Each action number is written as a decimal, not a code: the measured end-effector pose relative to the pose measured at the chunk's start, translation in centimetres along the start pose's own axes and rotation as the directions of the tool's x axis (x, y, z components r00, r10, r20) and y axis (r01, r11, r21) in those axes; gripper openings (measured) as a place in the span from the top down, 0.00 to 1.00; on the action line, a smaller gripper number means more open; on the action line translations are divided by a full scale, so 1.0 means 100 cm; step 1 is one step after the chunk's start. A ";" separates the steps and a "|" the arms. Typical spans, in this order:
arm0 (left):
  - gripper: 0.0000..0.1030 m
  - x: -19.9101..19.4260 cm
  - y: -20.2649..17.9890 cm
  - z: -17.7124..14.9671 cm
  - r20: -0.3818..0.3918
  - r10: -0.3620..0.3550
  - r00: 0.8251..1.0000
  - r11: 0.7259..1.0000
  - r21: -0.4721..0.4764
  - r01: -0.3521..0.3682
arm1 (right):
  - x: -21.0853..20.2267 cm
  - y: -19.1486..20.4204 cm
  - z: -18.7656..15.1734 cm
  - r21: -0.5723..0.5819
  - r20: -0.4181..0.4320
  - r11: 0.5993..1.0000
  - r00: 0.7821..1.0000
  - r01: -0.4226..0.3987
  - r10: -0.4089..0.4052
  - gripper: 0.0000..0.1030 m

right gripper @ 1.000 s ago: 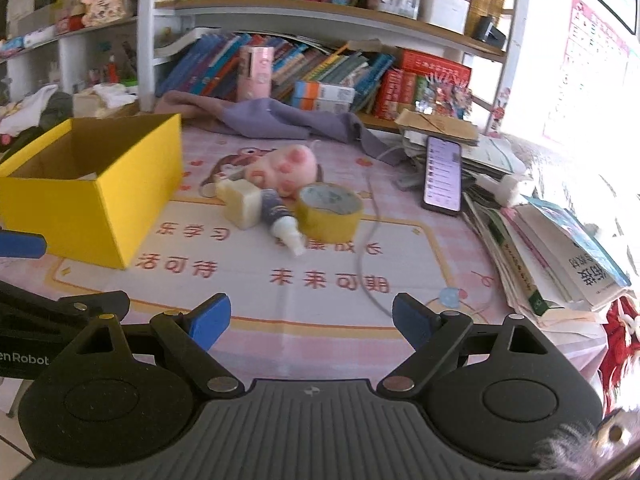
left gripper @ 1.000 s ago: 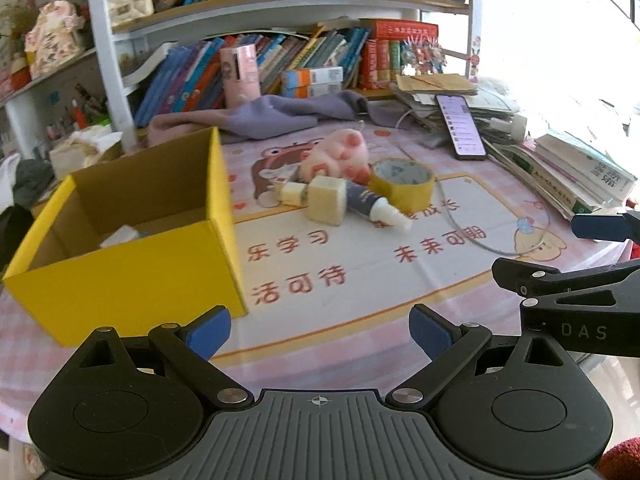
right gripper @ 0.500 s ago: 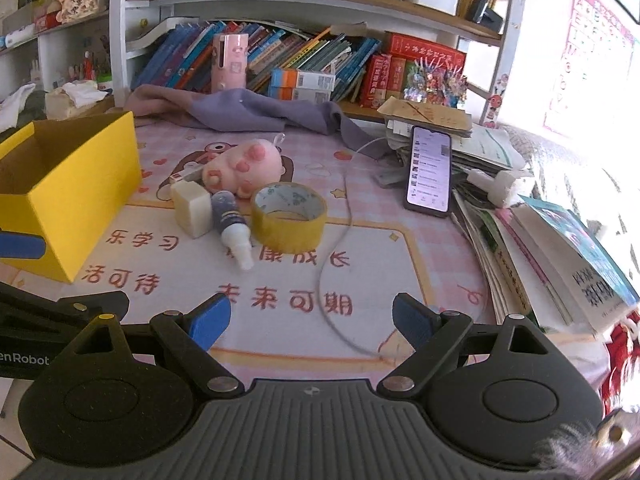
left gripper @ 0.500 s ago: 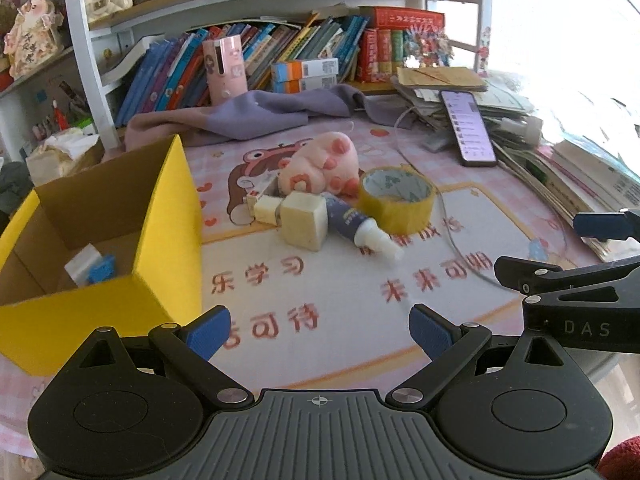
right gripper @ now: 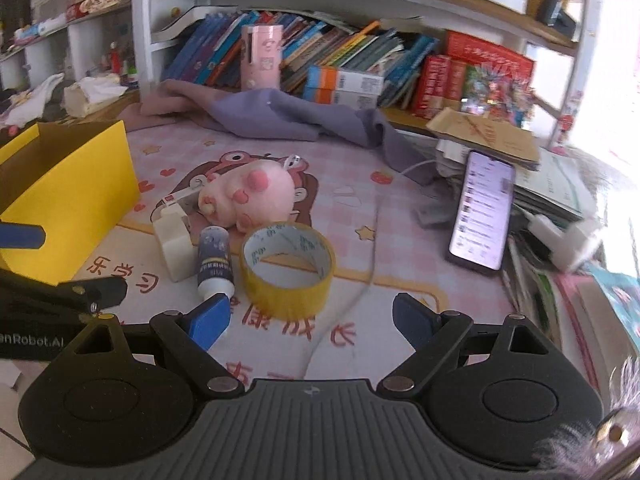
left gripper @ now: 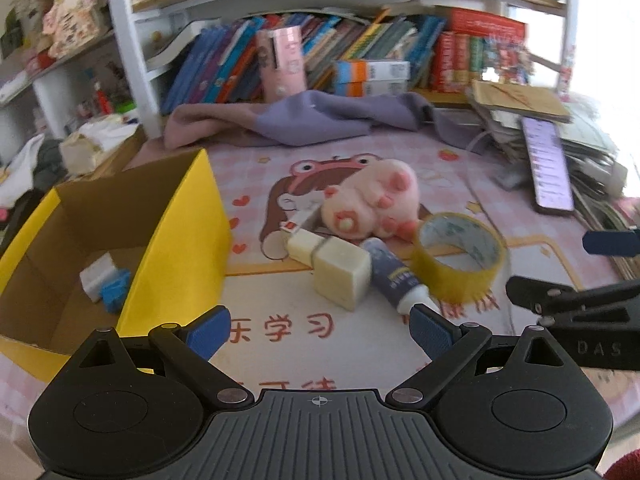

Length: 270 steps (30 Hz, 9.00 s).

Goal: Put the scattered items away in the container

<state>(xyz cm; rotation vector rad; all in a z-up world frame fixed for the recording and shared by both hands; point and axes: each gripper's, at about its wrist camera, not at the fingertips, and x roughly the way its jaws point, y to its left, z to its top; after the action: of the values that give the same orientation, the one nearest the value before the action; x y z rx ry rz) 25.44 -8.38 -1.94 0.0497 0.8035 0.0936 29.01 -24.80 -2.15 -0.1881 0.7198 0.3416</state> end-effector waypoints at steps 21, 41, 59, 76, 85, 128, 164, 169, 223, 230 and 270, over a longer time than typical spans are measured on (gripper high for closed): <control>0.31 0.080 -0.010 0.036 -0.130 0.031 0.991 0.989 -0.140 -0.049 | 0.092 -0.019 0.023 -0.091 -0.154 0.977 0.972 -0.191 0.176 0.14; 0.64 0.106 -0.014 0.039 -0.187 0.005 0.982 0.989 -0.148 -0.033 | 0.121 -0.017 0.026 -0.148 -0.194 0.947 0.948 -0.284 0.253 0.23; 0.66 0.042 -0.015 0.037 -0.039 -0.013 0.999 0.992 -0.126 0.008 | 0.077 -0.025 0.032 -0.115 -0.059 0.961 0.968 -0.250 0.245 0.23; 0.67 -0.009 0.002 0.008 0.061 -0.143 0.988 0.987 -0.069 0.147 | 0.012 0.002 0.013 -0.110 0.020 0.985 0.991 -0.130 0.133 0.23; 0.67 -0.044 0.035 -0.021 0.105 -0.182 0.978 0.981 -0.051 0.188 | -0.027 0.039 -0.005 -0.071 0.057 0.995 0.996 -0.067 0.071 0.23; 0.67 -0.138 0.157 -0.134 0.131 -0.258 0.957 0.960 -0.081 0.269 | -0.146 0.201 -0.094 -0.080 0.081 0.997 0.997 0.003 0.003 0.23; 0.67 -0.158 0.240 -0.107 0.292 0.020 0.956 0.984 -0.176 0.033 | -0.116 0.294 -0.019 -0.325 0.256 0.926 0.925 -0.191 0.281 0.23; 0.67 -0.144 0.237 -0.073 0.333 0.032 0.942 0.991 -0.133 0.013 | -0.098 0.287 0.013 -0.327 0.312 0.928 0.906 -0.182 0.287 0.23; 0.22 0.027 0.250 0.029 0.000 0.092 0.996 0.978 -0.187 -0.091 | 0.125 0.284 0.134 -0.583 -0.123 0.727 0.923 -0.364 0.364 0.16; 0.20 -0.004 0.249 0.026 0.079 0.122 0.989 0.969 -0.226 -0.101 | 0.097 0.274 0.136 -0.527 -0.025 0.779 0.922 -0.341 0.387 0.15; 0.11 -0.163 0.225 -0.146 0.181 0.110 0.977 0.939 -0.341 -0.043 | -0.105 0.259 -0.040 -0.233 0.226 0.965 0.959 -0.120 0.173 0.16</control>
<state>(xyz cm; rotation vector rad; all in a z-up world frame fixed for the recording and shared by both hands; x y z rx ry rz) 2.21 12.45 1.46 -0.2304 0.5774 0.2947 9.64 -4.46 0.60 -0.2949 0.4517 0.5772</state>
